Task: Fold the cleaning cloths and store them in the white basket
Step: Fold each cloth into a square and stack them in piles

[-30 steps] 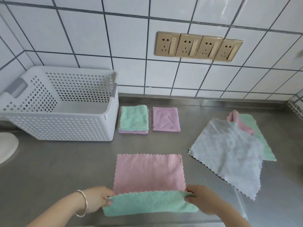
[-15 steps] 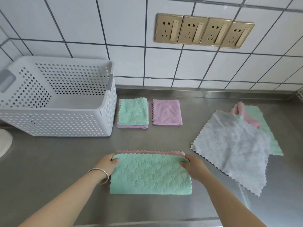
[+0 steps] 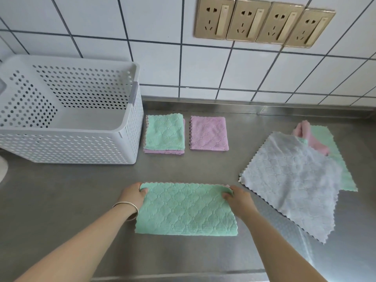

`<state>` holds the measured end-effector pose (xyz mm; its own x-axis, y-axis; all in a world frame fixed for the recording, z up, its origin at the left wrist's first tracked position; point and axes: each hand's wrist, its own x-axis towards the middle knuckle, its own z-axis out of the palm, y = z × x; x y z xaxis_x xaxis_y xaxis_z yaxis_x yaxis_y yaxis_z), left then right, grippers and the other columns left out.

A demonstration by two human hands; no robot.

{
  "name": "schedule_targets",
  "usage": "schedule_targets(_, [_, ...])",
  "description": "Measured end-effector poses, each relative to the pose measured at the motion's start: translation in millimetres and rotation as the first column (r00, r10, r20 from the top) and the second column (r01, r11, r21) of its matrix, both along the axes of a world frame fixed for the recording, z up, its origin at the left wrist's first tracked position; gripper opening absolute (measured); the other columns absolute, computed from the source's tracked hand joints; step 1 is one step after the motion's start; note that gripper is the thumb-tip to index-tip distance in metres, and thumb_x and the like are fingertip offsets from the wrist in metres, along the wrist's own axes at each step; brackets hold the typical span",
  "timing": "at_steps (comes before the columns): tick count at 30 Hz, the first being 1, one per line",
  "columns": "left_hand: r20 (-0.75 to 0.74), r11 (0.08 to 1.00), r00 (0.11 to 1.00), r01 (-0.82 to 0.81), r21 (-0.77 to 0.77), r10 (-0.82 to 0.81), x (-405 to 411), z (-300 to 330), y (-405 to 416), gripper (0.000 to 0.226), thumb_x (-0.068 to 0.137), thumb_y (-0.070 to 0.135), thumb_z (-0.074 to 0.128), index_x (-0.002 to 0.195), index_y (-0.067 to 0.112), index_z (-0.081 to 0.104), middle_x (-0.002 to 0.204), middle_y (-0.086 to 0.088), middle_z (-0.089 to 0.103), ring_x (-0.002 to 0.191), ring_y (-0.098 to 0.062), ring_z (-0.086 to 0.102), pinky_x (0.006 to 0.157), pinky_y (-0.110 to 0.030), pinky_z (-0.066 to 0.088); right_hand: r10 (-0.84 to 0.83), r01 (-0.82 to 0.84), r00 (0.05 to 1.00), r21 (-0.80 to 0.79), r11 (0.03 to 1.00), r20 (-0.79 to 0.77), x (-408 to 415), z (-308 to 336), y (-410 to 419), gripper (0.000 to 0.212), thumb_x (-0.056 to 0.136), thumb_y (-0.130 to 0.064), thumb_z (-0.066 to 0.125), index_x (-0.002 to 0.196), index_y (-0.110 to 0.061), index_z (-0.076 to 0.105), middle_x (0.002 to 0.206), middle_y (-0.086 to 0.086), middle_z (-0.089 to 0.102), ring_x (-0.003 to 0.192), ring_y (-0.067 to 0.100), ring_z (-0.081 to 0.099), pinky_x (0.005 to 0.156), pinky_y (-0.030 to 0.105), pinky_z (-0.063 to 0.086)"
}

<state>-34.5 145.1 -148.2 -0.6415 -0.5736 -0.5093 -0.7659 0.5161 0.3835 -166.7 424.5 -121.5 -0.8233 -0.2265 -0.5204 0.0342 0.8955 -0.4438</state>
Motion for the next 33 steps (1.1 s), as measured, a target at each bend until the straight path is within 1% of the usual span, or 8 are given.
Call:
schedule_targets(6, [-0.167, 0.953, 0.982, -0.131, -0.273, 0.087, 8.0, 6.3, 16.0, 0.035, 0.08, 0.033, 0.065, 0.102, 0.009, 0.052, 0.103, -0.018, 0.06, 0.095, -0.038, 0.057, 0.075, -0.043, 0.048, -0.264, 0.258, 0.964, -0.175, 0.95, -0.015, 8.0, 2.4, 2.4, 0.03, 0.091, -0.027, 0.056, 0.115, -0.01, 0.048, 0.092, -0.001, 0.053, 0.088, 0.02, 0.054, 0.071, 0.026, 0.037])
schedule_targets(8, [-0.268, 0.895, 0.956, -0.011, -0.445, -0.121, 12.8, 5.1, 30.5, 0.042, 0.074, 0.036, 0.064, 0.108, 0.011, 0.054, 0.106, -0.016, 0.059, 0.097, -0.036, 0.054, 0.074, -0.046, 0.049, -0.366, 0.347, 0.93, -0.239, 0.907, -0.038, 19.0, 6.0, 7.8, 0.034, 0.091, -0.025, 0.056, 0.12, -0.011, 0.047, 0.084, -0.007, 0.053, 0.086, 0.018, 0.053, 0.073, 0.028, 0.038])
schedule_targets(12, [-0.138, 0.742, 0.805, 0.445, -0.502, -0.577, 14.3, 0.8, 71.7, 0.052, 0.079, 0.047, 0.036, 0.127, 0.029, 0.046, 0.132, 0.002, 0.055, 0.125, -0.022, 0.036, 0.101, -0.052, 0.028, -0.474, 0.462, 0.88, -0.201, 0.864, -0.013, 50.8, 6.1, 21.6, 0.039, 0.088, -0.028, 0.057, 0.123, -0.013, 0.046, 0.093, -0.001, 0.057, 0.09, 0.019, 0.055, 0.076, 0.033, 0.044])
schedule_targets(16, [0.032, 0.596, 0.696, 0.637, -0.489, -0.717, 18.1, -21.6, 90.8, 0.056, 0.087, 0.06, 0.025, 0.136, 0.035, 0.036, 0.148, 0.009, 0.036, 0.144, -0.023, 0.006, 0.108, -0.059, 0.003, -0.444, 0.445, 0.895, -0.08, 0.892, 0.037, 82.1, 4.0, 24.5, 0.042, 0.086, -0.033, 0.056, 0.122, -0.014, 0.045, 0.103, 0.0, 0.058, 0.088, 0.017, 0.054, 0.071, 0.03, 0.043])
schedule_targets(19, [0.075, 0.612, 0.719, 0.637, -0.469, -0.691, 23.9, -30.3, 90.0, 0.064, 0.086, 0.067, 0.011, 0.139, 0.038, 0.031, 0.155, 0.009, 0.02, 0.144, -0.029, 0.011, 0.104, -0.067, 0.001, -0.411, 0.41, 0.907, 0.037, 0.911, 0.093, 92.1, 6.2, 22.2, 0.042, 0.085, -0.037, 0.055, 0.12, -0.017, 0.044, 0.103, -0.003, 0.056, 0.086, 0.015, 0.052, 0.071, 0.028, 0.04])
schedule_targets(23, [0.108, 0.664, 0.749, 0.636, -0.393, -0.653, 23.7, -25.1, 88.4, 0.068, 0.083, 0.073, 0.012, 0.137, 0.039, 0.034, 0.149, 0.005, 0.032, 0.136, -0.035, 0.028, 0.1, -0.07, 0.001, -0.361, 0.345, 0.925, 0.138, 0.928, 0.117, 93.7, 7.7, 19.6, 0.033, 0.086, -0.038, 0.051, 0.113, -0.018, 0.05, 0.092, -0.005, 0.055, 0.084, 0.014, 0.054, 0.066, 0.026, 0.04])
schedule_targets(29, [0.162, 0.678, 0.734, 0.674, -0.293, -0.659, 19.2, -17.0, 94.0, 0.069, 0.077, 0.077, 0.02, 0.132, 0.041, 0.042, 0.145, 0.002, 0.04, 0.132, -0.039, 0.032, 0.097, -0.071, 0.004, -0.362, 0.346, 0.925, 0.142, 0.928, 0.113, 98.5, 6.0, 19.1, 0.017, 0.087, -0.036, 0.049, 0.073, -0.025, 0.048, 0.078, -0.006, 0.056, 0.078, 0.016, 0.057, 0.064, 0.025, 0.043])
schedule_targets(33, [-0.034, 0.813, 0.831, 0.533, -0.235, -0.555, 8.1, 13.1, 109.1, 0.07, 0.077, 0.062, 0.041, 0.141, 0.037, 0.029, 0.153, 0.003, 0.025, 0.142, -0.03, 0.02, 0.109, -0.058, 0.012, -0.348, 0.353, 0.935, 0.065, 0.934, -0.072, 106.3, 11.8, 11.3, 0.014, 0.083, -0.028, 0.05, 0.072, -0.027, 0.041, 0.082, -0.007, 0.053, 0.076, 0.017, 0.052, 0.06, 0.025, 0.037])
